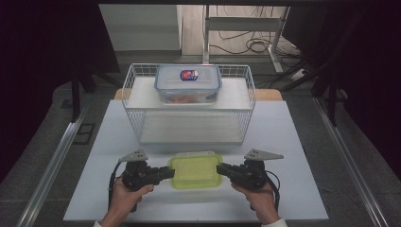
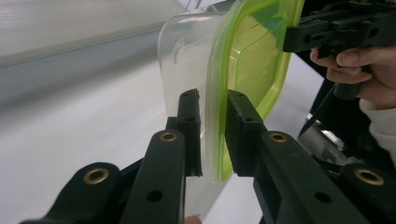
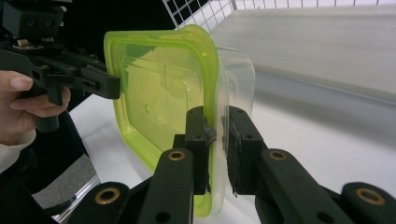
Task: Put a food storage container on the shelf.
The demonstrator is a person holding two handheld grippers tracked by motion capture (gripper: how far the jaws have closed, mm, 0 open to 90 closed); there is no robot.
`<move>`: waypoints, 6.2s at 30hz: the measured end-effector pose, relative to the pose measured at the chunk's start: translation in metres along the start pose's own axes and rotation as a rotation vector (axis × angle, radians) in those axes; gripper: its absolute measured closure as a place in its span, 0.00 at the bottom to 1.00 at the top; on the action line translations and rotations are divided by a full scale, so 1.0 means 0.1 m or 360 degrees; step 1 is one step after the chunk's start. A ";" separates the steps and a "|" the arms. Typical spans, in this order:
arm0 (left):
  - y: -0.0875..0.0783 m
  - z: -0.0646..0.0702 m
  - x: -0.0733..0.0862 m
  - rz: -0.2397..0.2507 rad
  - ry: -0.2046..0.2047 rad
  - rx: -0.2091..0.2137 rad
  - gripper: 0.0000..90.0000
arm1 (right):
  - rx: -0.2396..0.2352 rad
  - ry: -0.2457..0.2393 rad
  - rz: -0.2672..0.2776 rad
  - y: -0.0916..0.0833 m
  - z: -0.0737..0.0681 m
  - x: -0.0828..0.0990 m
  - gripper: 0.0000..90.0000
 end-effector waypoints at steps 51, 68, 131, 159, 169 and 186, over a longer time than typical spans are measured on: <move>-0.47 0.09 -1.38 0.0200 0.0112 -0.0016 0.87 | -0.0066 -0.0173 0.0174 -0.08 -0.23 -1.43 0.88; -0.55 0.01 -1.89 0.0236 0.0119 0.0020 0.87 | -0.0067 -0.0199 0.0214 -0.05 -0.19 -1.95 0.88; -0.19 -0.89 -2.88 0.0185 -0.0273 -0.0237 0.69 | 0.0016 0.0213 0.0093 0.72 0.56 -2.83 0.69; -0.57 -0.51 -2.45 0.0245 -0.0009 -0.0122 0.89 | -0.0025 0.0194 0.0202 0.32 0.36 -2.70 0.43; -0.14 -0.56 -2.39 0.0097 -0.0008 -0.0131 1.00 | -0.0046 0.0158 0.0154 0.29 0.30 -2.54 0.41; -0.19 -0.52 -2.37 0.0098 -0.0036 -0.0105 0.99 | -0.0066 0.0126 0.0114 0.25 0.31 -2.43 0.40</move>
Point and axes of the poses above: each handheld gripper's, and its own axes: y roughly forward along the jaws, x roughly out of its underside, z roughly to its right, the point moved 8 cm from there along y, roughly forward along the jaws, and after that the axes turned 5 degrees about z, right-handed, at the moved point
